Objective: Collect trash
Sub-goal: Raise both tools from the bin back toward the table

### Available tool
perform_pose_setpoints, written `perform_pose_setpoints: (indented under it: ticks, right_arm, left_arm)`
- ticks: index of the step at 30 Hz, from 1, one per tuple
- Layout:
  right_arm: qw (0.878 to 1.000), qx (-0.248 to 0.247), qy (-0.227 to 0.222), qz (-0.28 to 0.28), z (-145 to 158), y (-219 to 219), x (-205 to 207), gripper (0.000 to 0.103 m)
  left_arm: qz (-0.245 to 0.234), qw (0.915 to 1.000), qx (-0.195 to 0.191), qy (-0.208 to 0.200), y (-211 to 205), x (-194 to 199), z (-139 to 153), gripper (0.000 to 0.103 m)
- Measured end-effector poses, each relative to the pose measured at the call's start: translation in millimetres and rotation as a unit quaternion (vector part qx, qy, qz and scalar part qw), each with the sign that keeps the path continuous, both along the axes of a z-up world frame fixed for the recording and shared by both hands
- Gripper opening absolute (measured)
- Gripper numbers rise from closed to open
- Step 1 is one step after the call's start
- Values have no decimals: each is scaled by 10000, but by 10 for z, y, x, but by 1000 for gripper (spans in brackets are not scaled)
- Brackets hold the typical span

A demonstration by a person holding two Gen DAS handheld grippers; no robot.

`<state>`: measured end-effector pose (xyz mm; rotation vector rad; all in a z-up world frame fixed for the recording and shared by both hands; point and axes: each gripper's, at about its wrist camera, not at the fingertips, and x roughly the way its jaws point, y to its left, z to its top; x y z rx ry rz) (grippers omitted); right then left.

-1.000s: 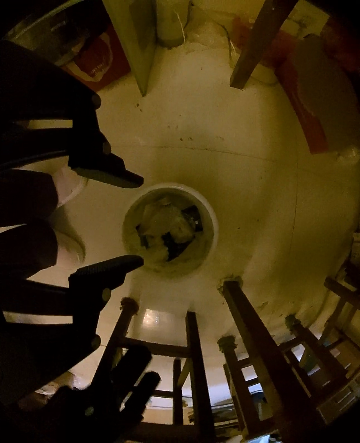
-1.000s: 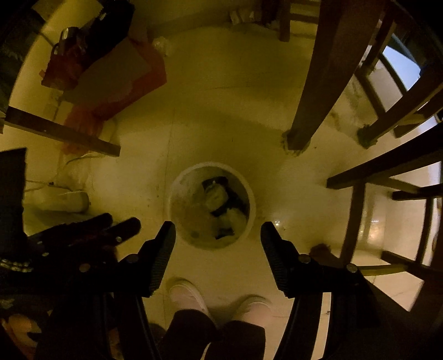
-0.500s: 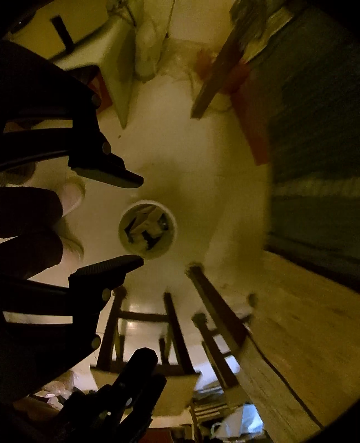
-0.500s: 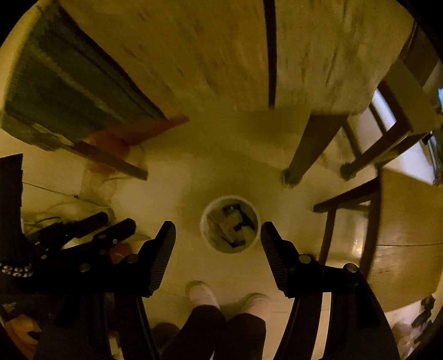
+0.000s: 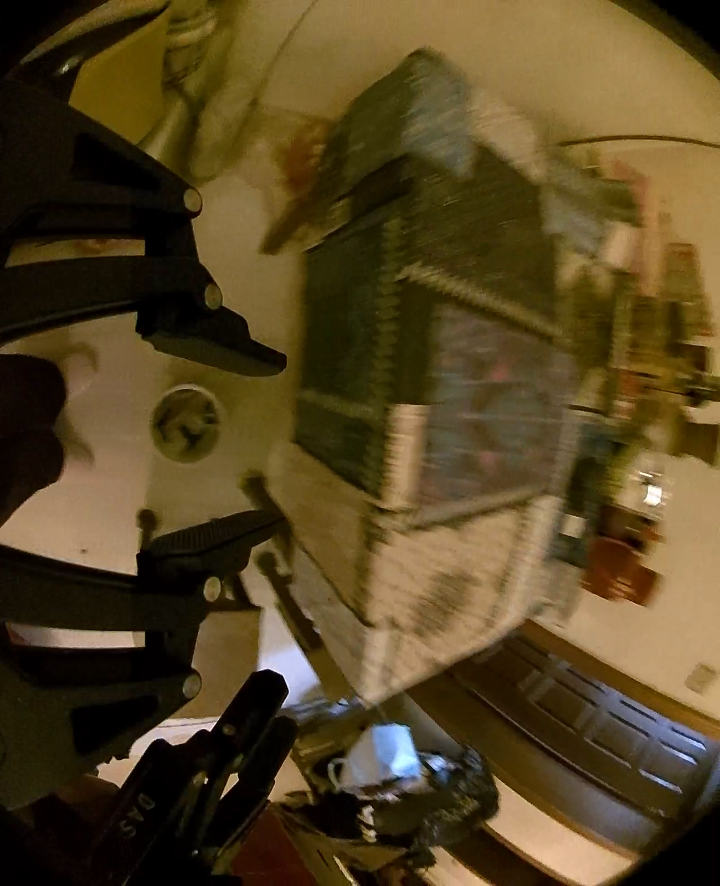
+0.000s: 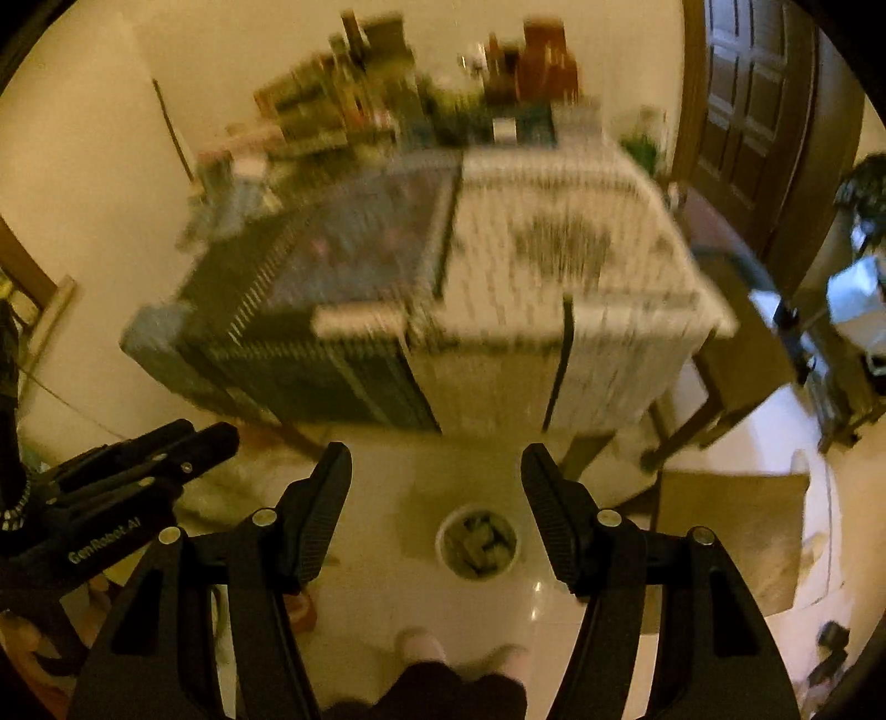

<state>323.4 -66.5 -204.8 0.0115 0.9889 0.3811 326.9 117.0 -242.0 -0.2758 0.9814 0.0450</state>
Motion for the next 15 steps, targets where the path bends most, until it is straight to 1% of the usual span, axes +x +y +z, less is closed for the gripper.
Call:
perform_pose_setpoints:
  ticks: [1,5,7,10,12,15]
  right_arm:
    - [9999,15,-123,-17,130,6,-24,60]
    - [9980,114,-604,-115,592,47,-134,60]
    - [9959,167,-872,-171,826,69,-198,60]
    - [9916,238,-1238,-280,1084,62,-283,60]
    - [9884,273,-1454,-355,1225,50,-312,60]
    - [9847,294,-1662,-434,1358,30,-305,60]
  left_arm:
    - [-28,9998,37,-171,40,-43,193,50]
    - [-144,9966,305,-754,117,-187,749,50]
    - [-226,9938,485,-979,164,-242,966,50]
    - [-269,9895,673,-1254,193,-318,1218,50]
    - [-304,9873,723,-1378,215,-344,1317,51]
    - [-337,9842,810,-1536,222,-358,1451,52]
